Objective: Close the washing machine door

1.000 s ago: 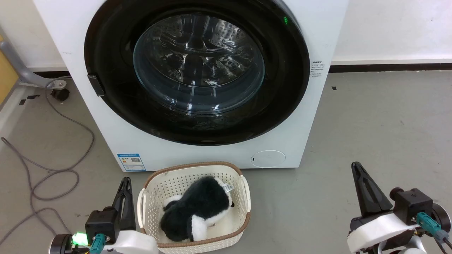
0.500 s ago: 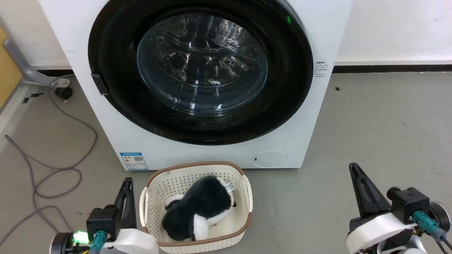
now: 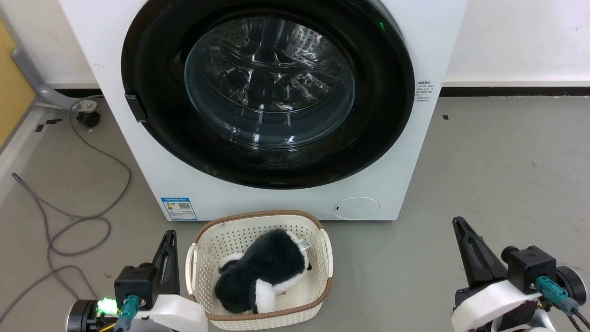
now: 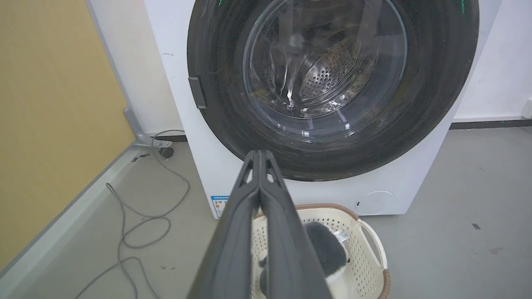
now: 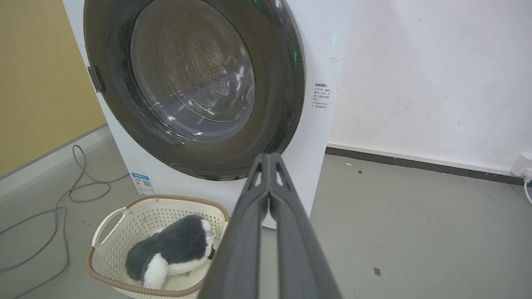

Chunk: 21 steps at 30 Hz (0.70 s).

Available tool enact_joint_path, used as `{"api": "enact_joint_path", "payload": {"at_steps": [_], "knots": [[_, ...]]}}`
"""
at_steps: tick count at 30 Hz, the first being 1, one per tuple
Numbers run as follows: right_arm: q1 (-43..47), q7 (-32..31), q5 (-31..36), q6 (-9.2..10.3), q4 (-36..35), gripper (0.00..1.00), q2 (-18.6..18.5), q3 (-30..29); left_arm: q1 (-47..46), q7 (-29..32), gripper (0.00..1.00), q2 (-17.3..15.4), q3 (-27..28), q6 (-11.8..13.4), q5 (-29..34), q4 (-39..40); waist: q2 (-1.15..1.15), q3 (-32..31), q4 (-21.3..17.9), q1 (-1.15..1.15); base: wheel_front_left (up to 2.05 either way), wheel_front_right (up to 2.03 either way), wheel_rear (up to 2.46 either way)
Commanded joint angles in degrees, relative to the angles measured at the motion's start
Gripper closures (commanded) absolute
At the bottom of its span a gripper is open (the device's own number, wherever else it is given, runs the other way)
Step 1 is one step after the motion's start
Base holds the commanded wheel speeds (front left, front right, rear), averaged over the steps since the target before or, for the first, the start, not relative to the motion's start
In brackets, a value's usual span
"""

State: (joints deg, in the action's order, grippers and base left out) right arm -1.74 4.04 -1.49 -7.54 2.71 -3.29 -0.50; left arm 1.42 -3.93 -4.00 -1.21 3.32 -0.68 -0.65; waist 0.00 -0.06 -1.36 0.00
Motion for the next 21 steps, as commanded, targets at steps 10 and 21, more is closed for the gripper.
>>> {"api": "enact_joint_path", "payload": {"at_steps": [10, 21], "knots": [[1.1, -1.4, 0.6, 0.04, -1.2, 1.0, 0.3, 0.2, -0.9, 1.3, 1.0, 0.5, 0.5, -1.2, 0.4, 0.4, 0.0, 0.0, 0.4, 0.0, 0.0, 0.0, 0.0], [1.4, -2.7, 1.0, 0.05, -1.9, 1.0, 0.4, 0.4, -1.2, 2.6, 1.0, 0.8, 0.9, -2.3, 0.5, 0.5, 0.0, 0.0, 0.9, 0.0, 0.0, 0.0, 0.0]]}}
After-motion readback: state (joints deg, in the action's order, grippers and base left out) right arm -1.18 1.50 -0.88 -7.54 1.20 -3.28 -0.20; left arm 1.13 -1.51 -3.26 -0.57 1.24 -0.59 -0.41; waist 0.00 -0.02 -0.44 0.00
